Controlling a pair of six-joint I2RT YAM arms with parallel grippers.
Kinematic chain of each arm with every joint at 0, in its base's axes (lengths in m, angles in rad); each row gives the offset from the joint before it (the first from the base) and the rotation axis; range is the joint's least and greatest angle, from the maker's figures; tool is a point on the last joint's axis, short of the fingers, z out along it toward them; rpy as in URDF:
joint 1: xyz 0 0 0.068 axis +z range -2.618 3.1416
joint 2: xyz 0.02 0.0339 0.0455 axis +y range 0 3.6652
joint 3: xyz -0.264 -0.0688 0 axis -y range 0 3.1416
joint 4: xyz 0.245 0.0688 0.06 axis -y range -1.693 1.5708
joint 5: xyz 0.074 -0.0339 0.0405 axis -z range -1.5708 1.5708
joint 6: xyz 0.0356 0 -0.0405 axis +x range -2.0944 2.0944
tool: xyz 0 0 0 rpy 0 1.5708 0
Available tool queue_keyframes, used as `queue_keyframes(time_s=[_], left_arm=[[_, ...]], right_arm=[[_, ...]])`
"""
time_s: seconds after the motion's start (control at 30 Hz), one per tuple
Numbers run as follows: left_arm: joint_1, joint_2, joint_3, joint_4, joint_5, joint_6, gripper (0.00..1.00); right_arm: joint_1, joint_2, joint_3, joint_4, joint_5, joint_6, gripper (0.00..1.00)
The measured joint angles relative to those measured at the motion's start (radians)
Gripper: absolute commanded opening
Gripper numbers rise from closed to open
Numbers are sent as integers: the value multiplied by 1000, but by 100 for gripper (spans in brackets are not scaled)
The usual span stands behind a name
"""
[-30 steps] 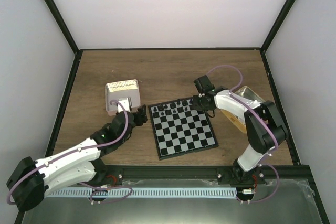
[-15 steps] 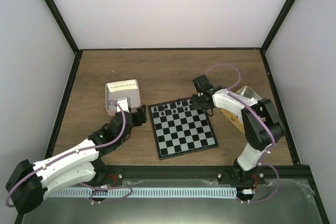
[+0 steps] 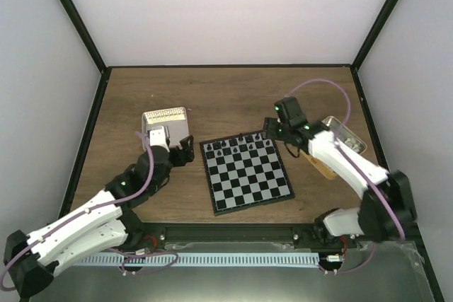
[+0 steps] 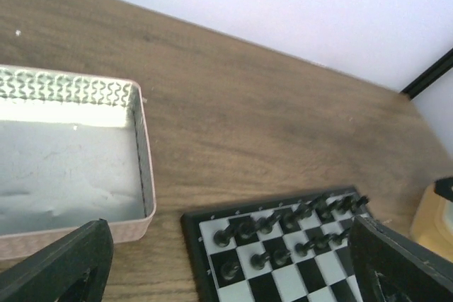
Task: Set up the chess pieces on the board
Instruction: Place the chess piece on the chessboard, then reset both arms
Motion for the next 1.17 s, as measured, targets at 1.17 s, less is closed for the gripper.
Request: queue_keyframes(time_s=[1.17], left_arm=[[2,-393,428,-514,-141,252,100]], right_arm=[[0,-1037,-101,-193,302,16,100]])
